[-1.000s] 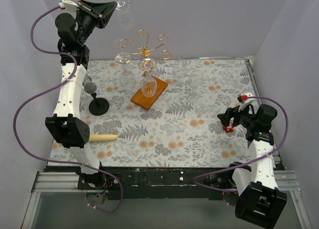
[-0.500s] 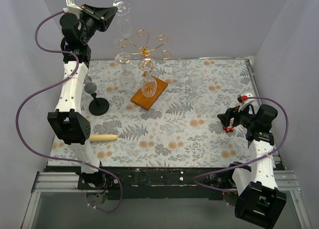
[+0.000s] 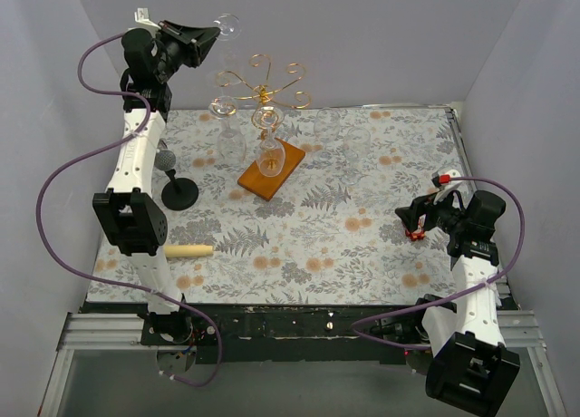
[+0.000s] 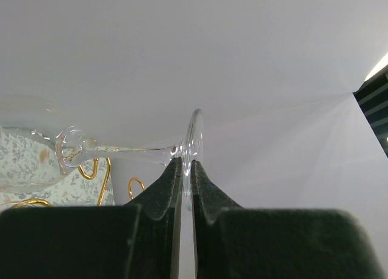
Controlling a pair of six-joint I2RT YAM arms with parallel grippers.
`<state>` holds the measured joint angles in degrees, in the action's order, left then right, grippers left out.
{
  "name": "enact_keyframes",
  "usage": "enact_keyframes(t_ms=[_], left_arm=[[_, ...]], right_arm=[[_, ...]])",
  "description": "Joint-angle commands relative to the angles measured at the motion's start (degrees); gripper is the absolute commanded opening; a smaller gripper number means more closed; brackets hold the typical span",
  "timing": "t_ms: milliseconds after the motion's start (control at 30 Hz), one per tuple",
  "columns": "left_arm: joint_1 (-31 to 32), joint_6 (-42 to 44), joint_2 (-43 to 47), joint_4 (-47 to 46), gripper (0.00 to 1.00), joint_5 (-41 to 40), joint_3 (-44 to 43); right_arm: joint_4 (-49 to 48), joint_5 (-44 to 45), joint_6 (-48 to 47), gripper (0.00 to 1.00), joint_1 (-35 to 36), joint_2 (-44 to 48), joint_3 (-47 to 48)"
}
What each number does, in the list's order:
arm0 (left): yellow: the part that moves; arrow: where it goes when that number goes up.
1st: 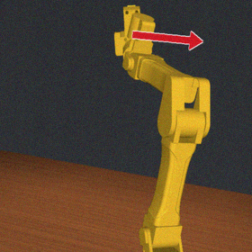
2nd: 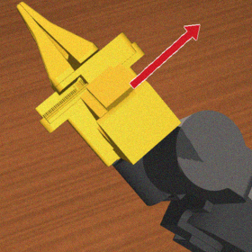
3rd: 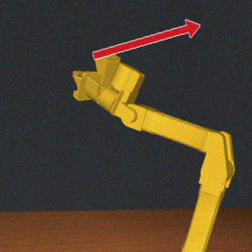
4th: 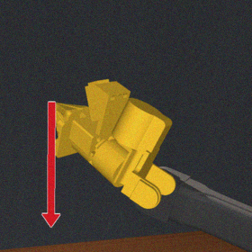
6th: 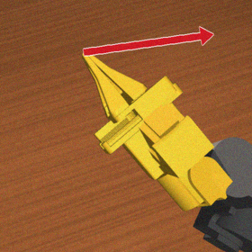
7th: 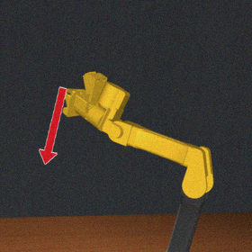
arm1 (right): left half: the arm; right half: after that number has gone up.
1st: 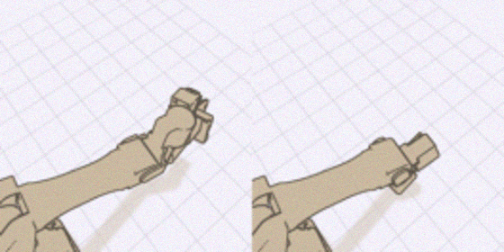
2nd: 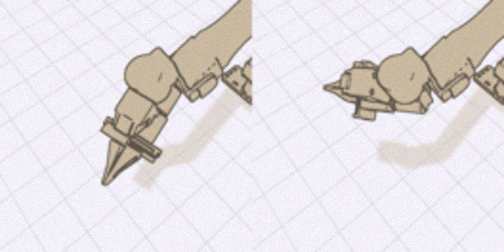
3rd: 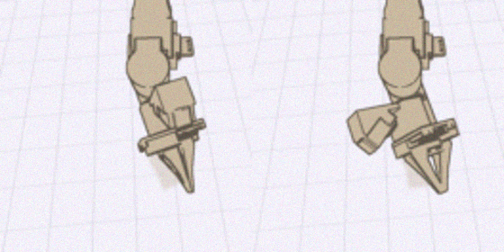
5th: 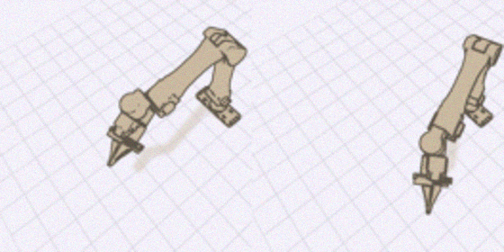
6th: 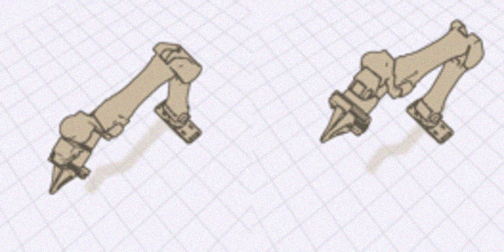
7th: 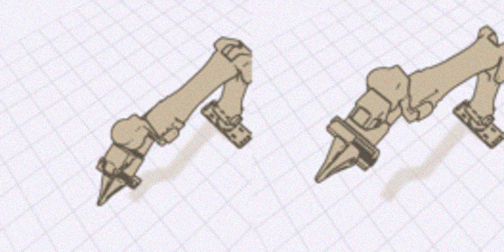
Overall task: Place the wine glass upside down on the wine glass rack
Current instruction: Turn the wine glass upside down at the wine rack.
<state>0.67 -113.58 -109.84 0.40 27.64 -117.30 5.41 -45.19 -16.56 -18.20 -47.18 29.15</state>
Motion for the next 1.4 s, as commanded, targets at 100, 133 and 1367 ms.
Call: enact_keyframes(t_ms=[100,133,1367], left_arm=[[1.53,0.37,1.83,-0.76,0.0,0.58,-2.68],[1.62,0.55,1.74,-0.76,0.0,0.49,-2.76],[8.65,4.6,-1.78,6.8,0.0,-1.45,-4.52]], right_arm=[[-1.72,-1.13,-0.49,0.8,-0.61,1.21,0.3],[-1.72,-1.13,-0.49,0.8,-0.61,1.21,0.38],[-2.25,-1.22,-0.14,0.8,-1.14,2.35,0.21]])
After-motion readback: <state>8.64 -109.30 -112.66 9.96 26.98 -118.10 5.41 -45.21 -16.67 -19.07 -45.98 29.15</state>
